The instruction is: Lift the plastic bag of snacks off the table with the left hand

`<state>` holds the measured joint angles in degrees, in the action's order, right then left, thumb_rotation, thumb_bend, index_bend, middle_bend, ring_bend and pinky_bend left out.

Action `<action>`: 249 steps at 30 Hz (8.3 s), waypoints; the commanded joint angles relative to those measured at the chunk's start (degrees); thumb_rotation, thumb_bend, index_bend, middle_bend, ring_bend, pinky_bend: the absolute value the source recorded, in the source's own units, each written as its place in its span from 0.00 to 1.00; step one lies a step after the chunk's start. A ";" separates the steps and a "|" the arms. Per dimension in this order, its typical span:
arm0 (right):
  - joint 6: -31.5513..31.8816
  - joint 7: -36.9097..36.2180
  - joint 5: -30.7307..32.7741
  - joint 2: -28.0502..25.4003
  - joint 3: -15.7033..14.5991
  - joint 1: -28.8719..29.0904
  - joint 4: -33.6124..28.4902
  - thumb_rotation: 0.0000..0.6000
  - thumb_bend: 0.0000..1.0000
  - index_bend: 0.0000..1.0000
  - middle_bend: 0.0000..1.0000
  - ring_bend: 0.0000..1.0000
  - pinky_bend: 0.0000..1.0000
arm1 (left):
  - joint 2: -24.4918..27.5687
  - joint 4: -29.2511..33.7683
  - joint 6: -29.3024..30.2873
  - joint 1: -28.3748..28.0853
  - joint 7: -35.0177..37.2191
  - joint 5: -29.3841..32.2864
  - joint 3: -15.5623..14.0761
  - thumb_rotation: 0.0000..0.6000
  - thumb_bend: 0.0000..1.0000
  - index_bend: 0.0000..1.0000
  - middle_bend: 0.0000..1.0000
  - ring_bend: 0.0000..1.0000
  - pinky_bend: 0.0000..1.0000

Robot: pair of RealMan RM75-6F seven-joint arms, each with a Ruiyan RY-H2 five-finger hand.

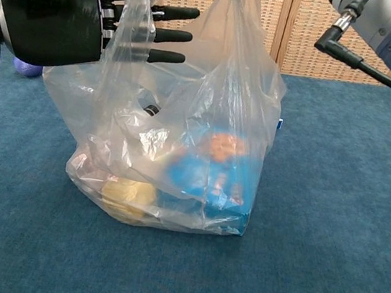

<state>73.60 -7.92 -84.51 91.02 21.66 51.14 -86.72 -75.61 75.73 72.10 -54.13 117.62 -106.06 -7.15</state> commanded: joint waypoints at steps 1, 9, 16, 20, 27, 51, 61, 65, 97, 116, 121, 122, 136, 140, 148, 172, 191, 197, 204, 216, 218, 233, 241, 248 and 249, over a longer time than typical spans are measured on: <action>-0.08 0.02 0.08 -0.22 0.11 0.02 -0.14 1.00 0.81 0.05 0.09 0.00 0.00 | -0.13 0.26 1.38 -0.02 0.09 -0.43 -0.43 0.89 0.20 0.13 0.03 0.10 0.07; -0.47 -0.11 0.31 -1.11 0.49 0.14 -1.51 1.00 0.80 0.05 0.09 0.00 0.00 | -0.41 0.39 3.06 -0.29 -0.14 0.25 -0.45 0.89 0.20 0.15 0.05 0.11 0.08; -0.24 -0.49 0.08 -1.76 0.62 0.01 -2.81 1.00 0.79 0.05 0.10 0.00 0.00 | -0.37 0.59 2.41 -0.92 -0.92 1.46 0.02 0.89 0.21 0.15 0.05 0.11 0.08; -0.16 -2.83 -0.03 -3.16 0.88 -0.45 -4.29 1.00 0.72 0.05 0.10 0.00 0.00 | 0.28 -0.85 3.86 -0.33 -0.11 1.24 -0.77 0.89 0.21 0.15 0.05 0.11 0.09; -1.31 -5.17 0.40 -4.60 1.27 -0.32 -6.39 1.00 0.61 0.05 0.10 0.00 0.00 | 0.87 -2.39 5.57 -1.17 0.80 -0.88 -1.60 0.89 0.20 0.15 0.05 0.12 0.10; -2.19 -5.02 2.00 -4.96 1.81 0.16 -7.92 1.00 0.59 0.05 0.10 0.00 0.00 | -1.79 2.06 8.33 -1.33 -9.47 -2.03 -2.18 0.79 0.20 0.00 0.00 0.00 0.00; -2.23 -5.40 2.03 -5.26 1.81 0.12 -7.90 1.00 0.59 0.05 0.10 0.00 0.00 | -3.32 2.86 7.88 -0.11 -13.38 1.00 -0.89 0.79 0.20 0.00 0.00 0.00 0.00; -2.40 -5.49 2.19 -5.12 1.84 0.27 -7.91 1.00 0.59 0.05 0.10 0.00 0.00 | -3.38 2.88 6.97 -0.81 -13.34 1.00 -0.58 0.79 0.20 0.00 0.00 0.00 0.00; -4.82 -3.74 3.38 -6.06 2.21 1.78 -8.80 1.00 0.59 0.05 0.10 0.00 0.00 | -3.71 6.57 -2.02 -7.11 -17.90 3.81 3.30 0.87 0.25 0.00 0.00 0.00 0.00; -4.85 -2.93 3.72 -5.83 2.45 2.26 -9.35 1.00 0.59 0.05 0.10 0.00 0.00 | -3.23 8.64 -5.86 -8.57 -26.90 5.19 4.80 1.00 0.39 0.00 0.00 0.00 0.03; -5.01 -2.40 4.10 -5.96 2.79 2.47 -9.64 1.00 0.59 0.05 0.11 0.00 0.00 | -3.15 9.04 -7.23 -9.02 -33.15 5.80 5.83 1.00 0.34 0.00 0.00 0.00 0.05; -5.07 -2.34 4.23 -5.98 2.86 2.52 -9.66 1.00 0.59 0.05 0.10 0.00 0.00 | -3.08 9.40 -7.46 -9.07 -33.97 5.97 5.98 1.00 0.35 0.00 0.00 0.00 0.05; -5.42 -0.46 5.37 -5.94 3.50 3.19 -10.82 1.00 0.59 0.05 0.10 0.00 0.00 | -1.68 13.95 -10.00 -8.90 -41.72 8.18 7.53 1.00 0.20 0.00 0.00 0.00 0.04; -5.42 -0.20 5.38 -5.93 3.32 3.19 -11.01 1.00 0.59 0.05 0.10 0.00 0.00 | -1.79 13.90 -11.14 -9.18 -42.42 8.52 7.72 1.00 0.07 0.00 0.00 0.00 0.00; -5.26 -0.04 5.30 -5.82 3.17 3.18 -11.00 1.00 0.59 0.05 0.10 0.00 0.00 | -1.77 14.22 -12.38 -9.49 -40.68 8.81 7.63 1.00 0.00 0.00 0.00 0.00 0.00; -5.55 0.77 5.60 -5.57 3.43 3.74 -11.41 1.00 0.58 0.05 0.11 0.00 0.00 | -1.99 13.75 -10.34 -9.57 -36.79 7.46 8.59 0.56 0.00 0.00 0.00 0.00 0.00; -5.84 1.84 6.58 -5.93 3.99 4.12 -12.34 1.00 0.58 0.05 0.11 0.00 0.00 | -4.94 11.32 -7.56 -8.42 -38.15 8.29 9.83 0.56 0.00 0.00 0.00 0.00 0.00; -5.44 1.42 6.93 -5.98 4.28 3.92 -12.05 1.00 0.57 0.05 0.11 0.00 0.00 | -6.19 10.37 -6.39 -7.75 -34.12 7.99 9.21 0.56 0.00 0.00 0.00 0.00 0.00; -5.12 0.61 7.10 -6.49 4.51 3.51 -12.21 1.00 0.58 0.05 0.11 0.00 0.00 | -7.60 8.73 -5.10 -6.74 -33.62 8.36 9.27 0.51 0.00 0.00 0.00 0.00 0.00; -5.73 -0.75 6.64 -8.04 3.69 2.68 -14.37 1.00 0.57 0.05 0.11 0.00 0.00 | -8.76 7.72 -4.16 -6.29 -33.15 8.81 10.08 0.50 0.00 0.00 0.00 0.00 0.00; -5.90 -0.91 6.55 -8.28 3.56 2.60 -14.80 1.00 0.57 0.05 0.11 0.00 0.00 | -8.76 7.65 -4.30 -6.31 -33.18 8.85 10.12 0.49 0.00 0.00 0.00 0.00 0.00; -7.59 0.01 7.17 -9.06 3.78 3.44 -16.87 1.00 0.56 0.05 0.11 0.00 0.00 | -8.66 8.71 -5.66 -6.81 -35.93 9.64 11.22 0.74 0.03 0.00 0.00 0.00 0.00; -7.87 0.90 8.27 -8.61 4.21 3.99 -16.88 1.00 0.55 0.05 0.11 0.00 0.00 | -8.44 9.68 -6.53 -6.62 -43.56 10.63 12.28 1.00 0.08 0.00 0.00 0.00 0.00; -8.31 1.63 8.90 -7.93 4.27 4.63 -16.86 1.00 0.55 0.05 0.11 0.00 0.00 | -8.19 10.74 -8.31 -7.04 -48.56 11.61 13.20 1.00 0.14 0.00 0.00 0.00 0.00; -8.38 1.69 8.90 -7.91 4.29 4.71 -16.92 1.00 0.55 0.05 0.11 0.00 0.00 | -8.27 10.71 -8.45 -7.13 -48.96 11.69 13.37 1.00 0.14 0.00 0.00 0.00 0.00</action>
<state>65.22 -6.24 -75.61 83.10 25.95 55.84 -103.62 -83.87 86.30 63.93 -61.12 68.99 -94.58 5.97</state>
